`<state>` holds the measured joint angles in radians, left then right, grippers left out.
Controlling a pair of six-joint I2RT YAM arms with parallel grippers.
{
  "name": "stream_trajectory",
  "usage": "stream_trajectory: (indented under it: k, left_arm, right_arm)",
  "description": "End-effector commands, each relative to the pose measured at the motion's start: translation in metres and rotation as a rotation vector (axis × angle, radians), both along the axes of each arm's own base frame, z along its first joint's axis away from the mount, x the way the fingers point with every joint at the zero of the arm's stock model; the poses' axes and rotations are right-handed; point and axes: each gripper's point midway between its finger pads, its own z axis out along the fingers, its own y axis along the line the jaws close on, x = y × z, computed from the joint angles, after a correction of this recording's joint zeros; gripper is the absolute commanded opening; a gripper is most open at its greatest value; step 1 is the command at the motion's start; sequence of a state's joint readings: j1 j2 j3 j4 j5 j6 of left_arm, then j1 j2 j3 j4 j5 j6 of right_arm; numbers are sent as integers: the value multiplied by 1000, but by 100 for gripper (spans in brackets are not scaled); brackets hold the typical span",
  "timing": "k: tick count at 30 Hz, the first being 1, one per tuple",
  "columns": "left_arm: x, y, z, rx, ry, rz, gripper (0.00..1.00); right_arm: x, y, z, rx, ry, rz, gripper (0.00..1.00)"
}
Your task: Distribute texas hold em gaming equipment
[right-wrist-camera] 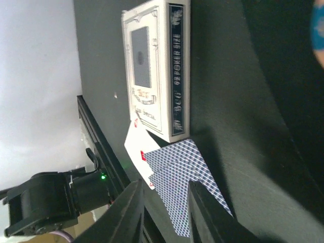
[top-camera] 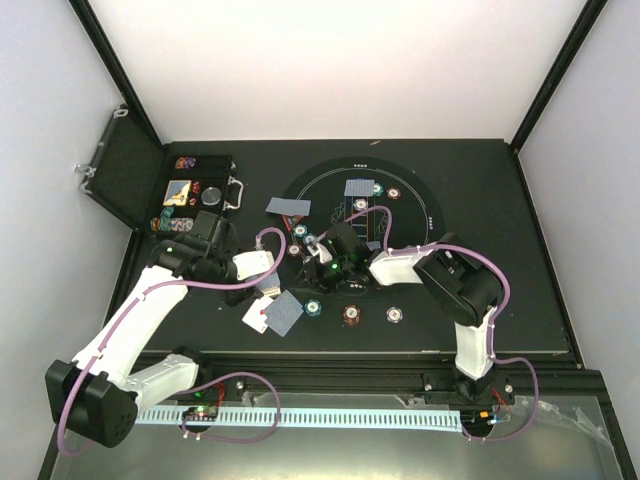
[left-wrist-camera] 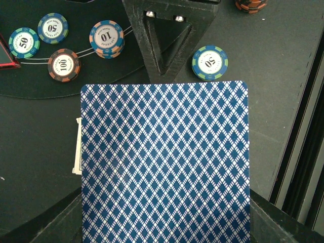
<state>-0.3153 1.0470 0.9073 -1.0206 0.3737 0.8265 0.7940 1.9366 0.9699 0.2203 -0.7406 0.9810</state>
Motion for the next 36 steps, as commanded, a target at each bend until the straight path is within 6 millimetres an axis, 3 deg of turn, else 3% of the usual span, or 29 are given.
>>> stream_trajectory:
  k: [1, 4, 7, 11, 16, 21, 27, 36]
  left_arm:
    - [2, -2, 7, -17, -23, -7, 1]
    - [2, -2, 6, -17, -22, -9, 2]
    - [1, -2, 7, -18, -22, -8, 2]
    - [1, -2, 6, -17, -26, -10, 2]
    - [2, -3, 7, -20, -24, -12, 1]
    - [2, -4, 8, -27, -26, -17, 1]
    - [4, -8, 12, -46, -16, -16, 1]
    - [5, -8, 15, -46, -24, -18, 2]
  right_arm:
    - [4, -8, -5, -56, -52, 3, 31]
    - [2, -8, 8, -23, -81, 20, 46]
    - [-1, -4, 37, 72, -92, 30, 67]
    - [-6, -2, 73, 190, -102, 36, 79]
    - [-15, -4, 100, 273, -100, 39, 82]
    - [-22, -8, 109, 285, -103, 42, 83]
    - [-30, 20, 118, 307, -96, 98, 84]
    - [-30, 47, 105, 292, -55, 124, 80]
